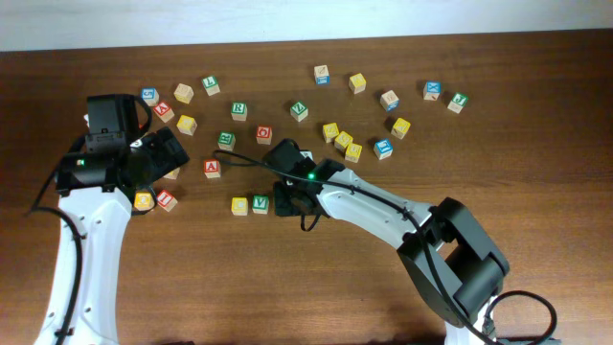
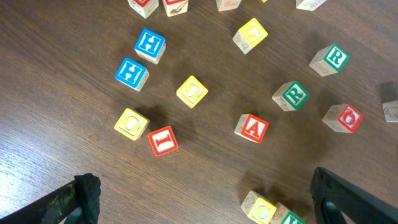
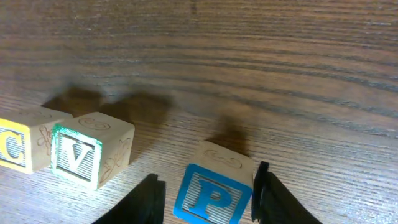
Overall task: Spell out CVPR
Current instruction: 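Grasp the blue P block with the right gripper and place it right of V, then move the right gripper to the green R block and grasp it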
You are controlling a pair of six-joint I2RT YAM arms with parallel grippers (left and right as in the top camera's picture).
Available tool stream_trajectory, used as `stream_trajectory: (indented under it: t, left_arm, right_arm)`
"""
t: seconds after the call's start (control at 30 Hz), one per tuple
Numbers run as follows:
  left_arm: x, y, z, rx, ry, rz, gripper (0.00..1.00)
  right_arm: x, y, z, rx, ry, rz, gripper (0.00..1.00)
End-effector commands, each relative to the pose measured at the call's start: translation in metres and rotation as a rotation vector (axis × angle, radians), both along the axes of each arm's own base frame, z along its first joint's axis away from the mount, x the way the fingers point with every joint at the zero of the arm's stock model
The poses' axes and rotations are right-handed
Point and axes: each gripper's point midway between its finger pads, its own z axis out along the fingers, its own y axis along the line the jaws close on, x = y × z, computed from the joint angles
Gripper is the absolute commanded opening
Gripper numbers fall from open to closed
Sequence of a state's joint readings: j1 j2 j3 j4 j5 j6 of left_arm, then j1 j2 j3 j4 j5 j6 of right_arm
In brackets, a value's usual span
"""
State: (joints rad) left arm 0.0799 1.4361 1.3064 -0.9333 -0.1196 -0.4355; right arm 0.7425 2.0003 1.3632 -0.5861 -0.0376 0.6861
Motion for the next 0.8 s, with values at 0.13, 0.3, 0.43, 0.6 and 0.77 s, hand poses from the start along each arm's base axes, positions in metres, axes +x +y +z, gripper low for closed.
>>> stream_trajectory:
  t: [0.13, 0.3, 0.43, 0.6, 0.77]
  left_arm:
    - [0.001, 0.0, 0.003, -0.011, -0.01, 0.011, 0.99]
    - [0.001, 0.0, 0.003, -0.011, -0.009, 0.011, 0.99]
    - [0.001, 0.002, 0.003, -0.018, -0.011, 0.026, 0.99]
    - [-0.001, 0.004, 0.0, -0.018, 0.002, 0.032, 0.99]
    - [-0.023, 0.037, -0.008, -0.046, 0.057, 0.197, 0.99]
  right_arm:
    - [0.015, -0.01, 0.02, -0.06, -0.021, 0.009, 0.45]
    - [0.059, -0.014, 0.087, -0.076, -0.154, 0.183, 0.56]
    - [0.08, 0.019, 0.115, 0.017, -0.316, 0.364, 0.88]
    - [0.112, 0.046, 0.155, 0.03, -0.478, 0.484, 0.88]
    - [0.163, 0.089, 0.133, 0.08, -0.662, 0.526, 0.98]
